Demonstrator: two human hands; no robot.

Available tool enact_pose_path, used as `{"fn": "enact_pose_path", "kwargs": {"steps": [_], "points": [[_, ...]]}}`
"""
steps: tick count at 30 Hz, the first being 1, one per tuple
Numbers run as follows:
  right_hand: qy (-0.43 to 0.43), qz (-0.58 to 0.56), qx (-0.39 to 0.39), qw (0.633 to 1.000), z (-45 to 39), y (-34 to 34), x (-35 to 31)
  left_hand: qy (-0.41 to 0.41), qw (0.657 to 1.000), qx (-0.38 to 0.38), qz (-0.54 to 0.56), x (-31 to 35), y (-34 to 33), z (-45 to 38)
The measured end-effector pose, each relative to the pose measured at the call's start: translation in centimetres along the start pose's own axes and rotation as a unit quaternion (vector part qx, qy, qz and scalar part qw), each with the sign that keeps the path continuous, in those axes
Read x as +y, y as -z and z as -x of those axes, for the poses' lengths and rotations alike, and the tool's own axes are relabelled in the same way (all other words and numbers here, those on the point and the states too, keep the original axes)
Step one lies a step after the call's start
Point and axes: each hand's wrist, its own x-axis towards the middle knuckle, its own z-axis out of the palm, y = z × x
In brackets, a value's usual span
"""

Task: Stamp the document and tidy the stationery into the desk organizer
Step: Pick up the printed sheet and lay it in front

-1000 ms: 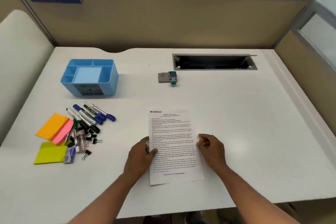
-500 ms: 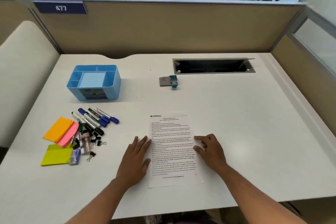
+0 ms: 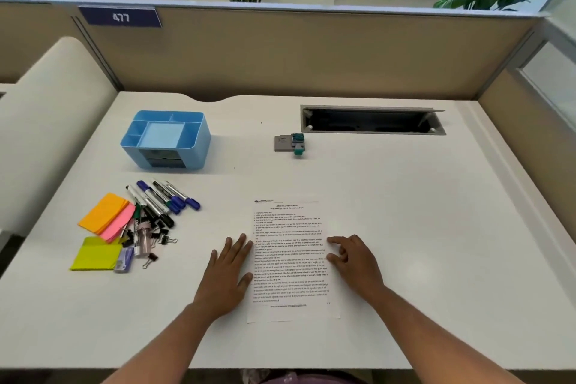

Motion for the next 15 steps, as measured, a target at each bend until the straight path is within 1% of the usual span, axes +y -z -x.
{"fn": "enact_pose_path", "kwargs": {"steps": [9,15], "points": [[0.018,-0.008,0.000,1.000,0.15,-0.08,0.67,0.015,1.000,-0.002,0.026,0.64,-0.04,0.21],[0.027,-0.021,-0.015,0.999,0.12,0.19,1.07,0.029,0.999,-0.003,0.044,1.00,0.07,0.21]]}}
